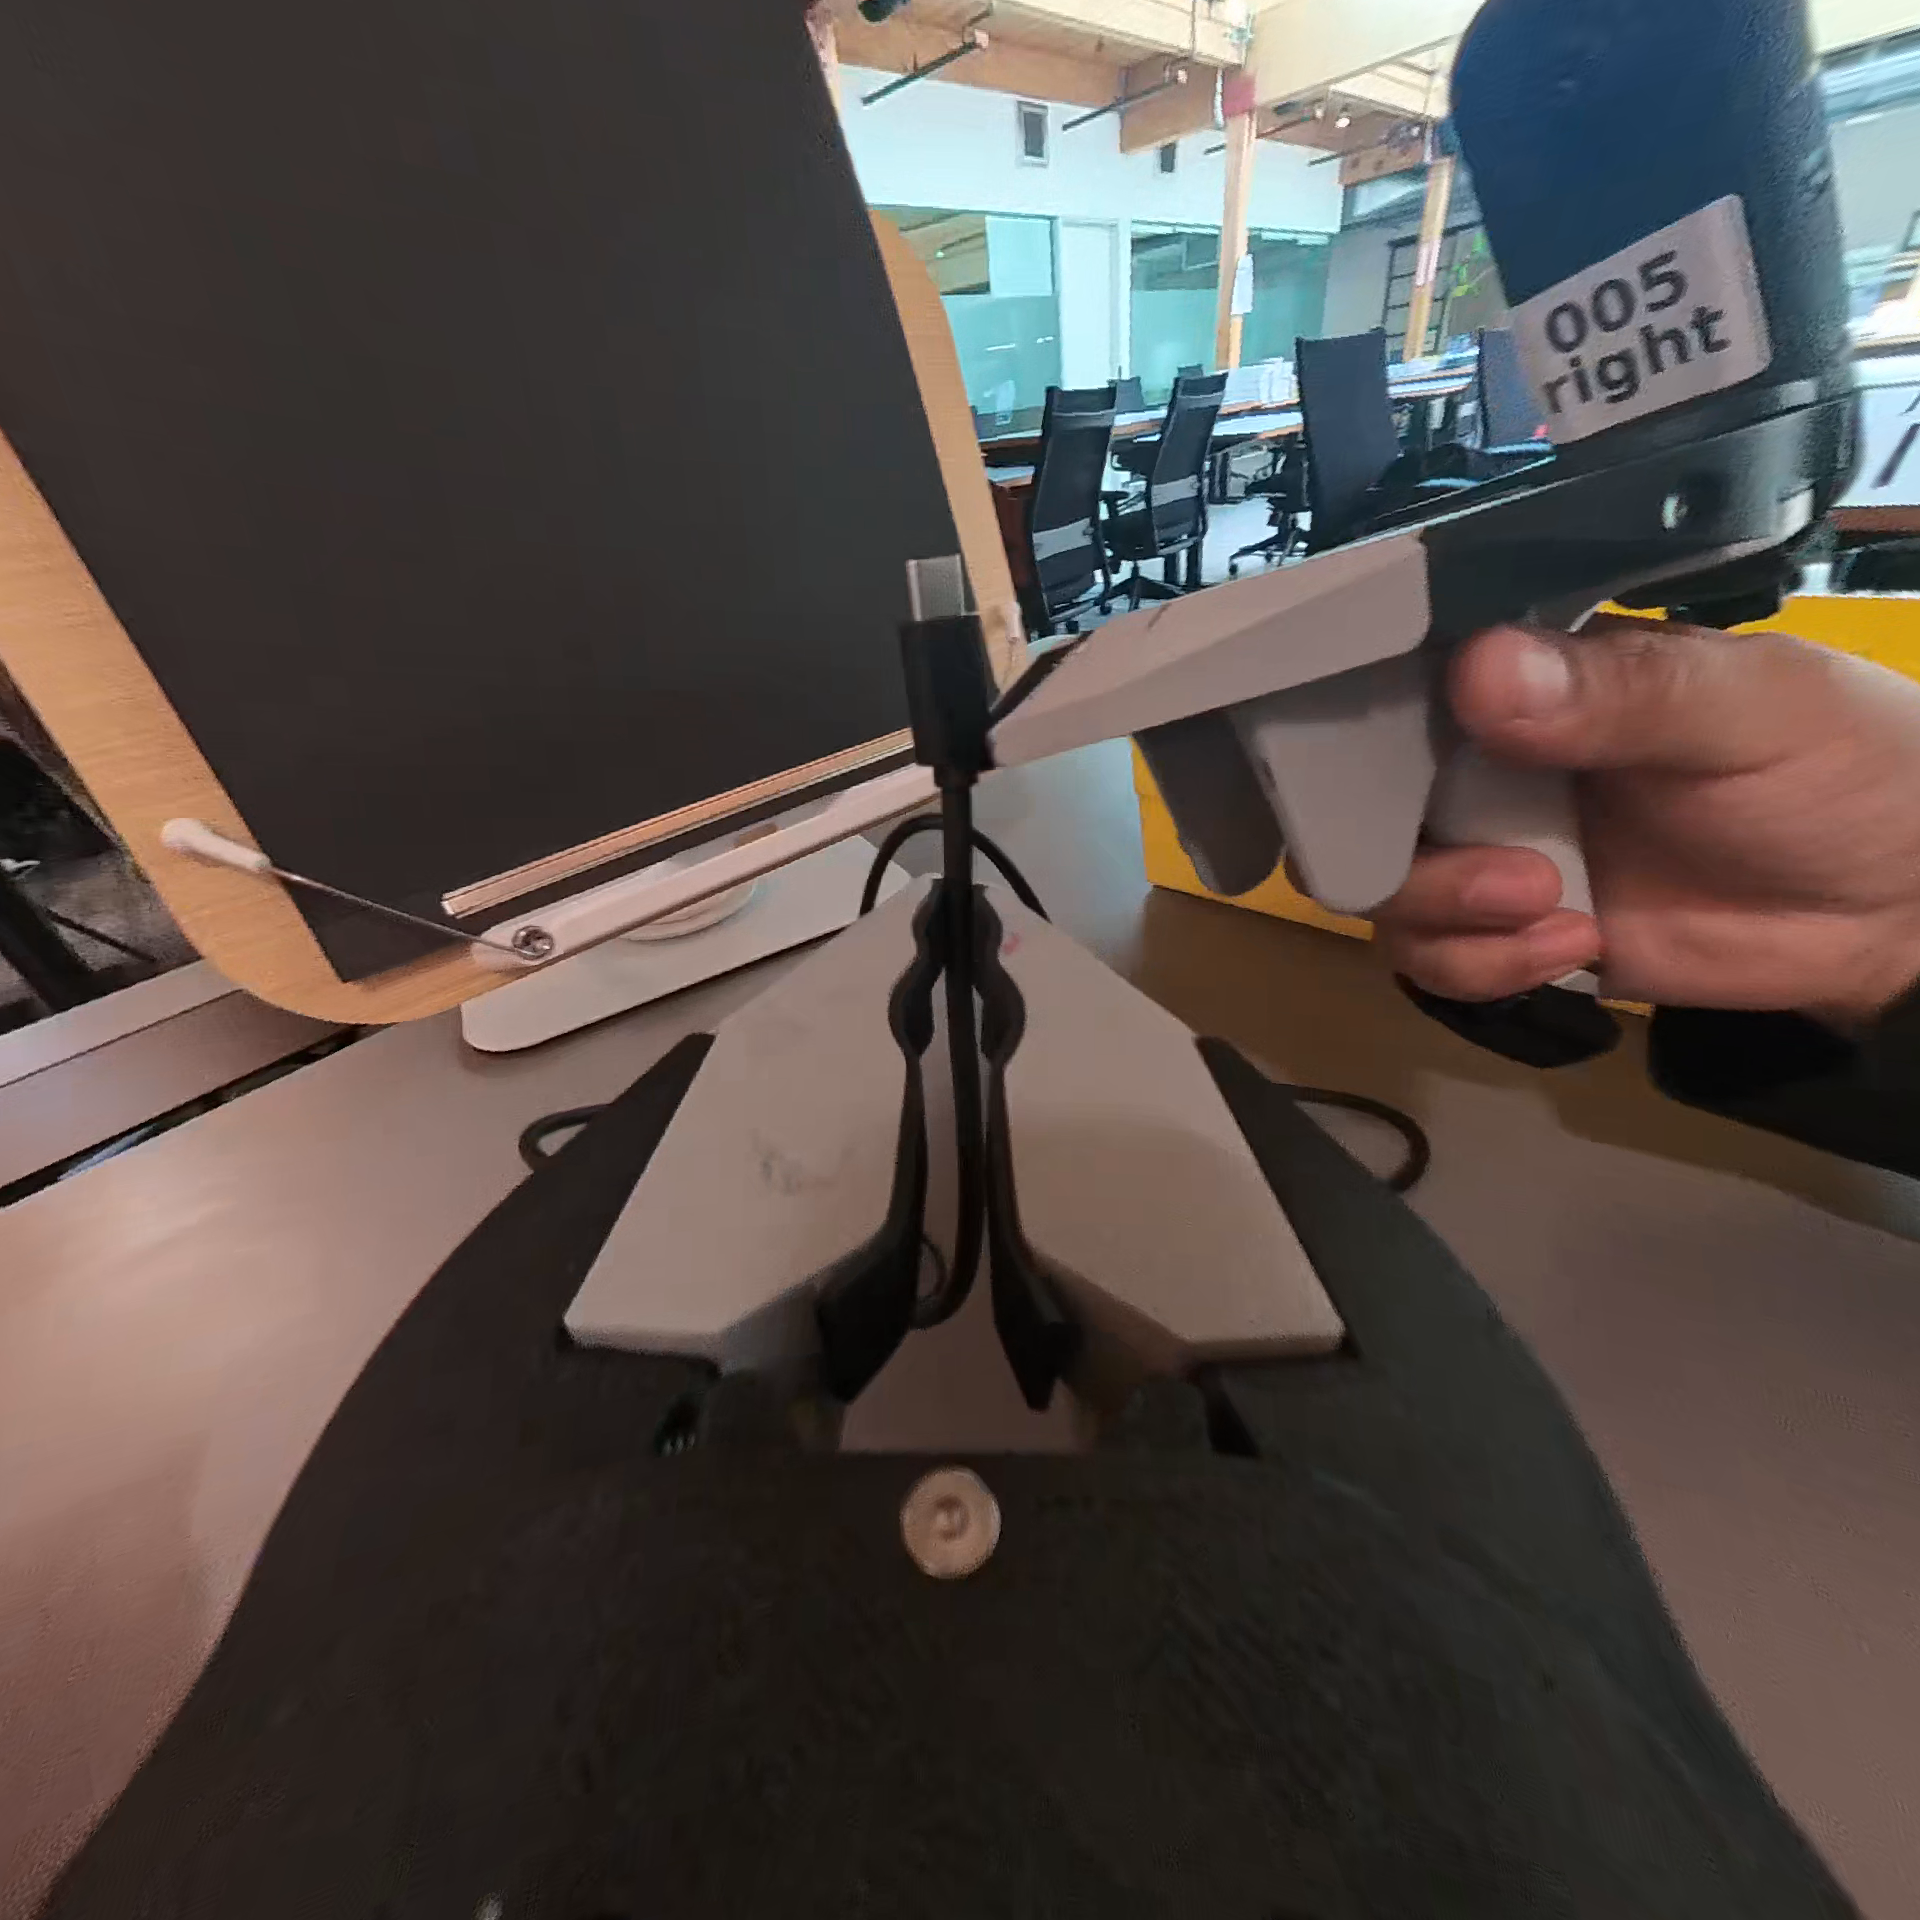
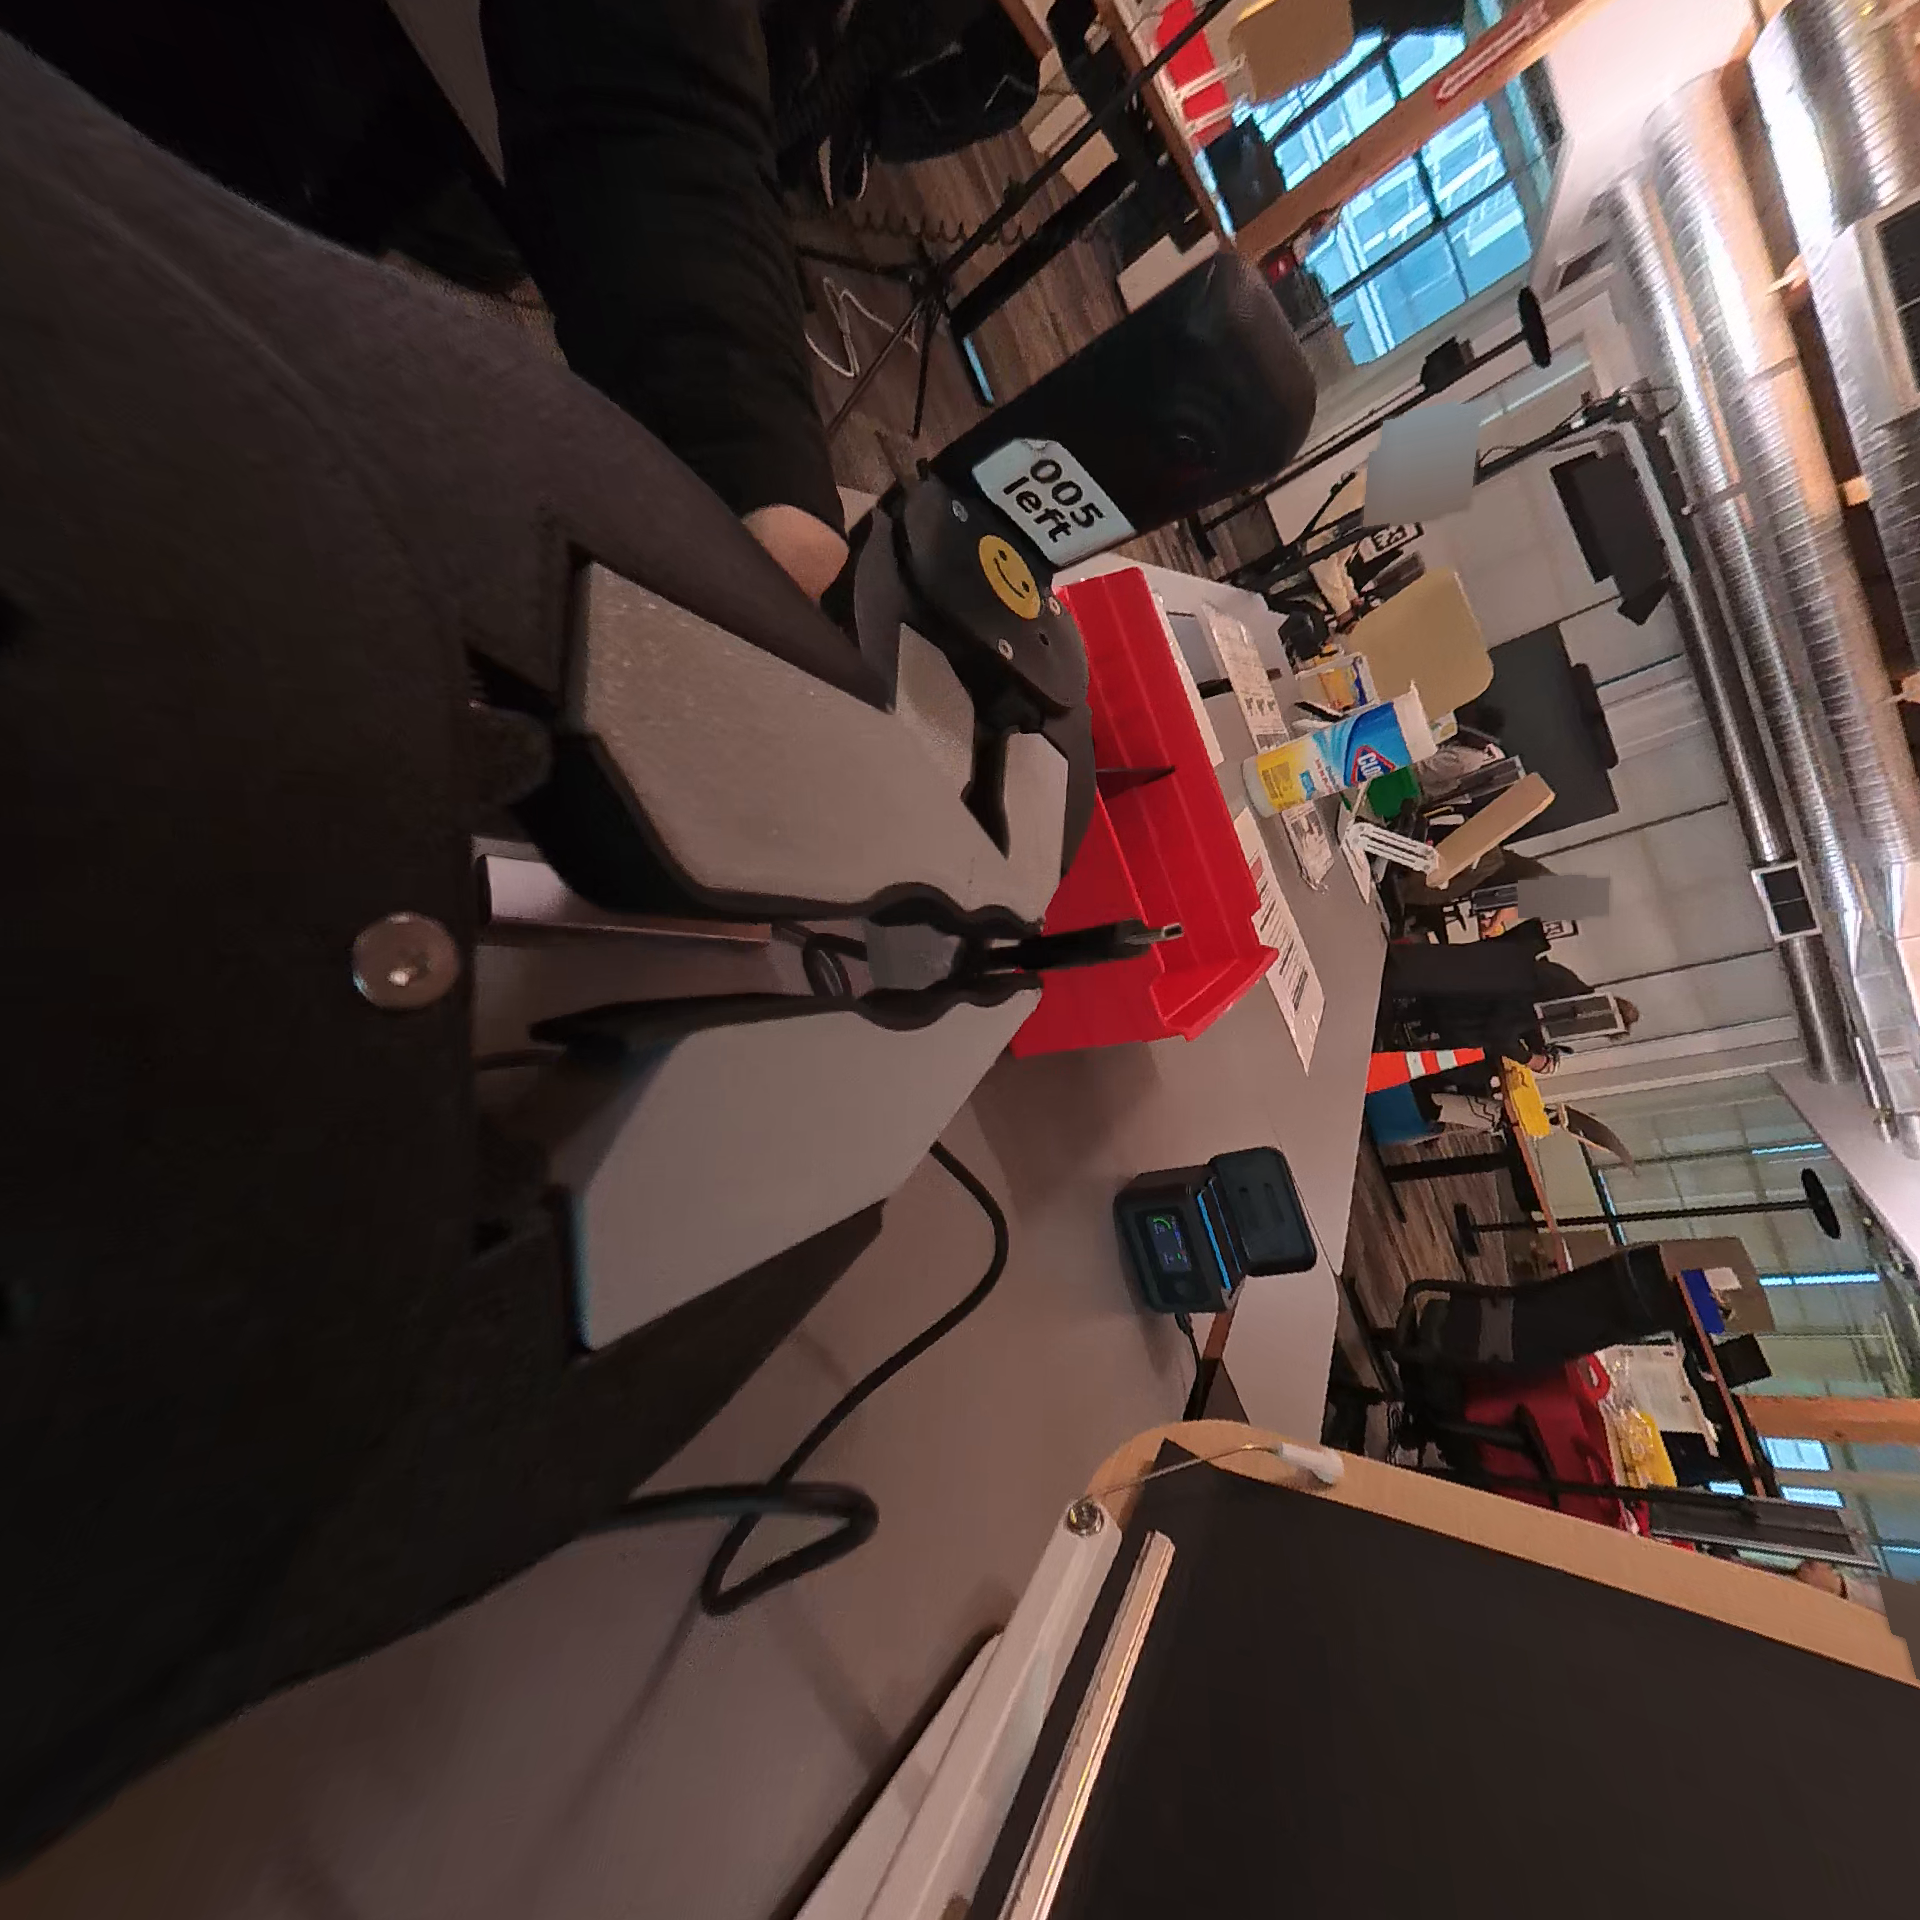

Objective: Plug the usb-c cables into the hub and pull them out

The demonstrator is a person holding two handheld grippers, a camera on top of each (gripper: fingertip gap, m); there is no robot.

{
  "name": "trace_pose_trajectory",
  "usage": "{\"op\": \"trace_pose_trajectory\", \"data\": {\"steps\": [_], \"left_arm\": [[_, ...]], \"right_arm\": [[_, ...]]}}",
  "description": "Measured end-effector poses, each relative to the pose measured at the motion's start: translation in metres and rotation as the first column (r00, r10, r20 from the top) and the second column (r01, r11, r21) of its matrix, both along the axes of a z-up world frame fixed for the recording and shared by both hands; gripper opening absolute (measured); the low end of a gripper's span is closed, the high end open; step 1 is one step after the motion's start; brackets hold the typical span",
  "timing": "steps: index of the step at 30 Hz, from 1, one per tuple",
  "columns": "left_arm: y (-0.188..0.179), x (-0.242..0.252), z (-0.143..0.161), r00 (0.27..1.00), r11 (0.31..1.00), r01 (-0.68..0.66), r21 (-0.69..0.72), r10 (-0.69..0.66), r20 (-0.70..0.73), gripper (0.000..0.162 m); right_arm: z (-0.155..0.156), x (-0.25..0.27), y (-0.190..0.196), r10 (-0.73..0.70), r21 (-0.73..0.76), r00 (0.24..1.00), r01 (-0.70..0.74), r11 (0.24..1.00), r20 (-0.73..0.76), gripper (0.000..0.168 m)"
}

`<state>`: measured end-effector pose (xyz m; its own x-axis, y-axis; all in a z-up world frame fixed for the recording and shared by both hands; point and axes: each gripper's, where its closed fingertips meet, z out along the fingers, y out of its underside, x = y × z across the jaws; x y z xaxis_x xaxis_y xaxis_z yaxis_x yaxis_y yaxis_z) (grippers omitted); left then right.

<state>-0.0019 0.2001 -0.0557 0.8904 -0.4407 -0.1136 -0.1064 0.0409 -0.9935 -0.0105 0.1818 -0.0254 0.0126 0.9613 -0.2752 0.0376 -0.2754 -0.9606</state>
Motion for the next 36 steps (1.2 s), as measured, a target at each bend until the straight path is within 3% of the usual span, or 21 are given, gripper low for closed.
{"op": "trace_pose_trajectory", "data": {"steps": [8, 11, 13, 16, 18, 20, 23, 27, 29, 32, 36], "left_arm": [[0.000, 0.003, 0.002, 1.000, 1.000, -0.008, 0.008, 0.008, -0.005, 0.003], [-0.004, 0.005, 0.008, 0.998, 0.999, 0.040, 0.016, -0.041, 0.053, 0.000], [-0.004, 0.006, 0.005, 0.999, 0.999, 0.034, 0.010, -0.034, 0.035, 0.001], [-0.002, 0.008, 0.000, 0.999, 1.000, 0.025, 0.010, -0.024, -0.022, 0.003], [-0.005, 0.008, -0.004, 0.987, 0.999, 0.026, 0.032, -0.021, -0.157, 0.007], [-0.012, 0.003, -0.010, 0.955, 0.999, 0.021, 0.036, -0.009, -0.297, 0.022], [-0.022, -0.001, -0.014, 0.904, 0.997, 0.011, 0.079, 0.024, -0.427, 0.029], [-0.027, -0.010, -0.023, 0.735, 0.985, -0.013, 0.172, 0.126, -0.667, 0.045], [-0.033, -0.012, -0.016, 0.717, 0.979, -0.030, 0.202, 0.162, -0.678, 0.040], [-0.040, -0.003, -0.010, 0.785, 0.987, -0.012, 0.162, 0.110, -0.609, 0.031], [-0.032, -0.002, 0.001, 0.832, 0.987, -0.042, 0.155, 0.121, -0.541, 0.003]], "right_arm": [[0.003, -0.006, 0.000, -0.014, -0.009, 0.999, 0.013, 1.000, -0.049, 0.002], [0.003, -0.007, 0.000, -0.012, -0.015, 0.999, 0.012, 1.000, -0.038, 0.014], [0.002, -0.007, -0.004, 0.004, 0.025, 1.000, -0.003, 1.000, -0.030, 0.003], [-0.003, -0.007, -0.002, -0.017, 0.084, 1.000, 0.015, 0.996, 0.023, 0.003], [-0.005, -0.003, -0.004, 0.004, 0.101, 0.998, -0.010, 0.995, 0.056, 0.003], [-0.005, 0.005, -0.001, 0.013, 0.101, 0.997, -0.021, 0.995, 0.083, 0.003], [-0.013, 0.015, -0.007, 0.089, 0.066, 0.984, -0.100, 0.993, 0.152, 0.003], [-0.035, 0.016, -0.014, 0.160, -0.005, 0.954, -0.164, 0.986, 0.255, 0.003], [-0.028, 0.015, -0.013, 0.151, -0.003, 0.964, -0.154, 0.988, 0.220, 0.003], [-0.002, 0.021, -0.013, 0.147, 0.010, 0.985, -0.149, 0.989, 0.093, 0.003], [0.012, 0.025, -0.017, 0.179, -0.016, 0.984, -0.179, 0.984, 0.006, 0.003]]}}
